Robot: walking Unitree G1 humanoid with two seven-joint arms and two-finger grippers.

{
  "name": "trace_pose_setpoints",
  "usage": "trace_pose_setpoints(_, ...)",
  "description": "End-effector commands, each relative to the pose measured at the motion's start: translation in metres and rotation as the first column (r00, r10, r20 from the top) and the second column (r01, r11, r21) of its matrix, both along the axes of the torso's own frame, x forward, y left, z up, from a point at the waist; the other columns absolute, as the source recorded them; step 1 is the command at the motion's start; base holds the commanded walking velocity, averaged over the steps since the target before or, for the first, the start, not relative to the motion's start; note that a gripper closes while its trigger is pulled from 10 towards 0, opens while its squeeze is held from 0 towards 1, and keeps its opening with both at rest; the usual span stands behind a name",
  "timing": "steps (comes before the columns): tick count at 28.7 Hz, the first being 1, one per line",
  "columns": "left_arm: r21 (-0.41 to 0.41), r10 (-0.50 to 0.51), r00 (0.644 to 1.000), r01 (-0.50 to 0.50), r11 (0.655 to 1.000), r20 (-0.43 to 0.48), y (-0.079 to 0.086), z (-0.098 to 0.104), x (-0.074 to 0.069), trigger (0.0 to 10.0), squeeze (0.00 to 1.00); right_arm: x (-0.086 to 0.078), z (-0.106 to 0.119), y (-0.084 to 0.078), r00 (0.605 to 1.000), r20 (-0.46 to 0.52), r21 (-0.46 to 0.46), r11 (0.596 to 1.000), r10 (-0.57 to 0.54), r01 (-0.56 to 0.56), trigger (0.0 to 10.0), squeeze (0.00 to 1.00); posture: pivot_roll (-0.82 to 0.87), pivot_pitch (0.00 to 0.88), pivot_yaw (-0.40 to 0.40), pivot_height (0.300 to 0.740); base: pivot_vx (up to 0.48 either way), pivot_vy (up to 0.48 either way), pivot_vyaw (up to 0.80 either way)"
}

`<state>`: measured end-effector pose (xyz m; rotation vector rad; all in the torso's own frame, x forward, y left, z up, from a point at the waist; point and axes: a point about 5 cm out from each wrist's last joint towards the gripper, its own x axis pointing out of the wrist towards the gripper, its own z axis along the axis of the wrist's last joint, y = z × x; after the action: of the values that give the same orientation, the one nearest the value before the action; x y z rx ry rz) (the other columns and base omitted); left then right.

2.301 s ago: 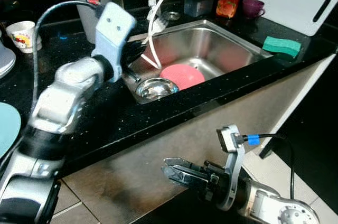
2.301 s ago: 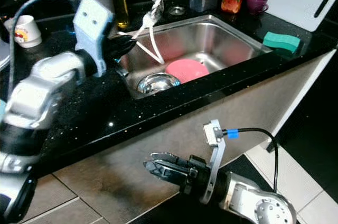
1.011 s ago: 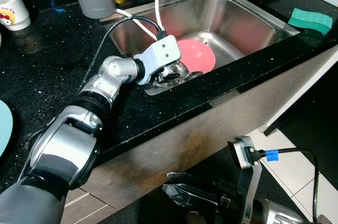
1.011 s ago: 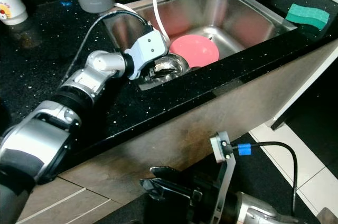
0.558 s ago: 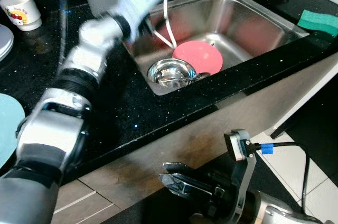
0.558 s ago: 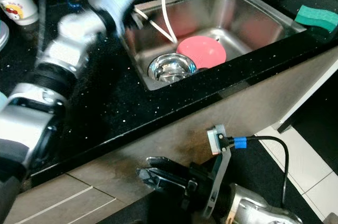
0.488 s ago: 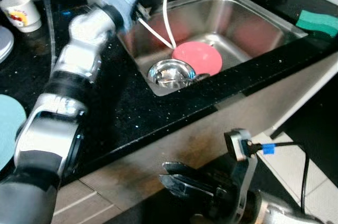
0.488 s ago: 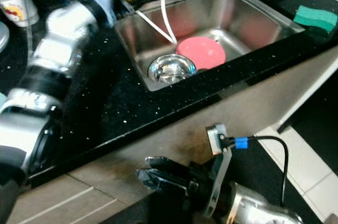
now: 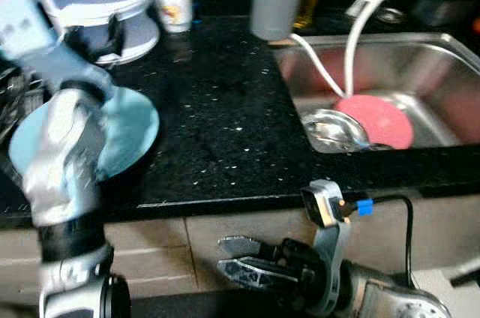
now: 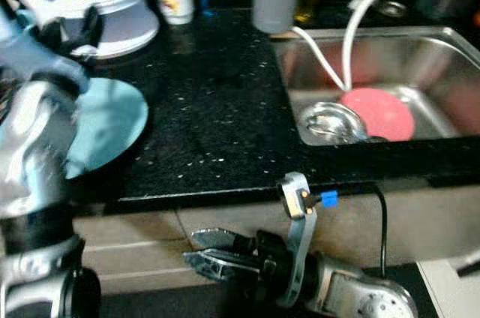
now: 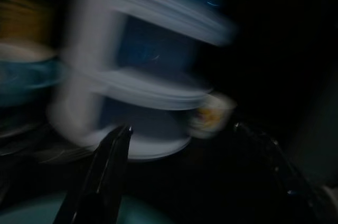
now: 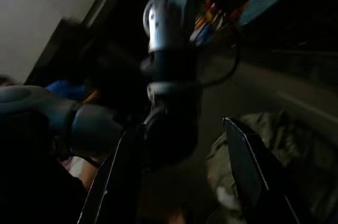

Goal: Kitchen organization

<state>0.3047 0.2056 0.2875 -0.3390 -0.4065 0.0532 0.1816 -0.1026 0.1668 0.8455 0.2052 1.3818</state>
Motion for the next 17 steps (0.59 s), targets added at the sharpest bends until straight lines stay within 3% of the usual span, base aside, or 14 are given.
trace_pose_setpoints(1, 0.001, -0.011, 1.0, 0.011, 1.0, 0.01, -0.005, 0.005, -0.008, 10.0, 0.0, 0.0, -0.003, 0.0, 1.0, -0.001, -0.003, 1.0, 0.01, -0.01, 10.0, 0.0, 0.11, 0.027, -0.002, 0.74, 0.0, 0.0, 0.79)
trace_pose_setpoints(6, -0.018, -0.149, 0.989, 0.15, 0.989, 0.016, -0.033, 0.004, -0.027, 10.0, 0.0, 0.002, -0.004, -0.002, 1.0, -0.002, 0.006, 1.0, 0.023, -0.023, 10.0, 0.0, 0.11, 0.023, -0.006, 0.74, 0.0, 0.0, 0.79)
trace_pose_setpoints(12, -0.016, -0.247, 0.969, 0.247, 0.969, -0.006, -0.049, 0.007, -0.042, 10.0, 0.0, 0.003, -0.006, -0.002, 1.0, 0.004, 0.012, 0.999, 0.031, -0.031, 10.0, 0.0, 0.12, 0.024, 0.003, 0.74, 0.0, 0.0, 0.79)
trace_pose_setpoints(17, 0.017, -0.214, 0.974, 0.216, 0.976, -0.072, -0.036, -0.004, -0.054, 10.0, 0.0, 0.003, -0.006, -0.002, 0.999, 0.005, 0.025, 0.999, 0.032, -0.032, 10.0, 0.0, 0.12, 0.025, 0.007, 0.74, 0.0, 0.0, 0.79)
